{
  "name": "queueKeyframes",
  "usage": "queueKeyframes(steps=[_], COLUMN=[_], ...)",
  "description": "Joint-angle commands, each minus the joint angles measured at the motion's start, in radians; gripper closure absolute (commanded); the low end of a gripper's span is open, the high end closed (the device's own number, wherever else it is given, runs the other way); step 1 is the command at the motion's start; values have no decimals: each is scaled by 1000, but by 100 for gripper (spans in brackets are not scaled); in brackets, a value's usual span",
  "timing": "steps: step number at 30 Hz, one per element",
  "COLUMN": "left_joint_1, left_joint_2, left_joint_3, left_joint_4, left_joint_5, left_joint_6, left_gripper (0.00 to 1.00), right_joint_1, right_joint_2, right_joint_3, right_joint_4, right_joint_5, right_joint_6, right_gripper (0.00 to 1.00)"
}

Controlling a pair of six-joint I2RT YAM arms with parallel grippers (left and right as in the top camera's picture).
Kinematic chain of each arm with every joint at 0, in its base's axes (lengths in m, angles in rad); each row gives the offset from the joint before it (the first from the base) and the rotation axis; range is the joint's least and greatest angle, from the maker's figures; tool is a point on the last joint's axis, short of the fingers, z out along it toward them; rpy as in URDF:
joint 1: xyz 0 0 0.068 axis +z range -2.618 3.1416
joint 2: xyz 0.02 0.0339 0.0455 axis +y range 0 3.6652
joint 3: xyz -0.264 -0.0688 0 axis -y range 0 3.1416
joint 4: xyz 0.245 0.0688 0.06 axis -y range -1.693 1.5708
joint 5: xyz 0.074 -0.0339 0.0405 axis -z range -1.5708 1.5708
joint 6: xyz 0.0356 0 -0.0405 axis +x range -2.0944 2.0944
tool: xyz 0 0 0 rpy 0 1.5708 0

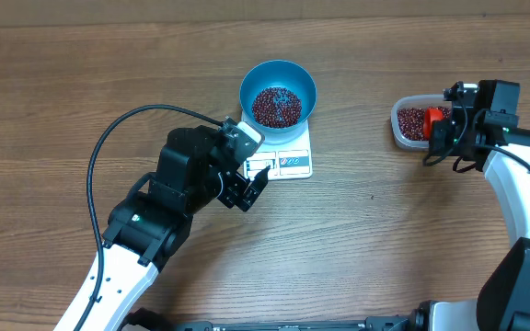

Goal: Scoop item into bowl and weigh 150g on scale
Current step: 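Move the empty scoop back over the bean tub with the right gripper, then dip the scoop into the beans again and fill it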

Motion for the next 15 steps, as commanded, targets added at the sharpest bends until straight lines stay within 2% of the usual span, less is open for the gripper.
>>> queueKeyframes(steps=[1,7,15], left_joint_1=[5,5,5], left_joint_2=[-10,-10,-10], left_joint_3=[-2,-2,-2], left_joint_4=[0,0,0], left_joint_5=[-7,-7,-7], left_joint_6=[-14,-14,-14], left_gripper=[0,0,0], right_joint_1=[-3,-3,-13], right_joint_2=[36,87,93], right_joint_3=[3,3,3], right_joint_4=[-15,-39,-42], right_joint_5=[-70,-100,-272], right_joint_6=[-10,-8,-6], right_gripper=[96,96,96])
